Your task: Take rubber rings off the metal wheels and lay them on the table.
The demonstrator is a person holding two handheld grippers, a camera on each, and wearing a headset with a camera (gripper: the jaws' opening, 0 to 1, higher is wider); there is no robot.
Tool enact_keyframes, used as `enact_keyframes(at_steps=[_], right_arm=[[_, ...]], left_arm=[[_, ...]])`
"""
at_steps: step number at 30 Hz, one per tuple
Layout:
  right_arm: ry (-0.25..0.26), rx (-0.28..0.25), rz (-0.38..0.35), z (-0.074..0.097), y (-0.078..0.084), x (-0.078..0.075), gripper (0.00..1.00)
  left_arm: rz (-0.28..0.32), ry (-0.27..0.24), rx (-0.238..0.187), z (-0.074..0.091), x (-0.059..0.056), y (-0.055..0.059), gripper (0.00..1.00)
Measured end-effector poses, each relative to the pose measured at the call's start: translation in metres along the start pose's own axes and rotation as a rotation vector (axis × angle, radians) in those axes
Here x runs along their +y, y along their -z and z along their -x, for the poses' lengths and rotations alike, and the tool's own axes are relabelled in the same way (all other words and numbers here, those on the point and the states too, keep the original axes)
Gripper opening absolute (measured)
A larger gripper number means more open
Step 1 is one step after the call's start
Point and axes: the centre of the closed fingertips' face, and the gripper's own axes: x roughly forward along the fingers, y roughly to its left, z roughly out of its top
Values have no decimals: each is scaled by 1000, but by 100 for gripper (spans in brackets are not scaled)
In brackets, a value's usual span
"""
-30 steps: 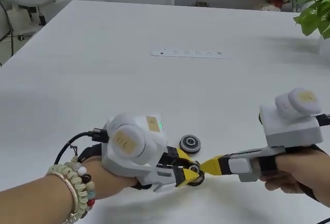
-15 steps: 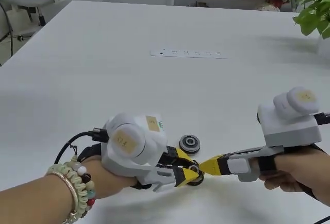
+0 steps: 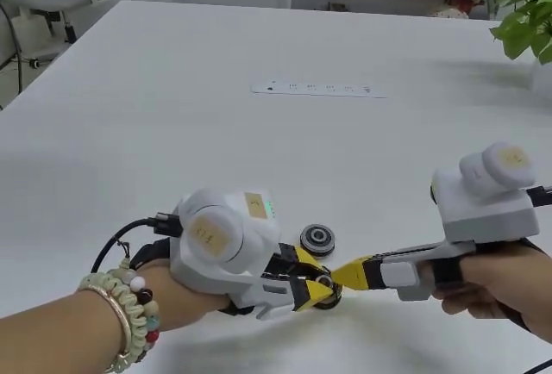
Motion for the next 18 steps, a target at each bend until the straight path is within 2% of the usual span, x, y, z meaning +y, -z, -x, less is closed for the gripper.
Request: enact_keyframes(at_steps=[2, 7, 10, 16, 18], right_arm=[[-13, -7, -1, 0, -2, 2, 0], [-3, -6, -3, 0, -1, 0, 0], [-29, -23, -3, 0, -5, 6, 0], [16, 2, 20, 1, 0, -2, 0], [38, 25, 30, 0, 5, -6, 0]], left_arm=[[0, 0, 0, 0, 0, 0, 14], [0, 0, 0, 0, 0, 0, 14], [-1, -1, 1, 0, 0, 0, 14], [3, -4, 1, 0, 0, 0, 14], [8, -6, -3, 0, 0, 0, 14]])
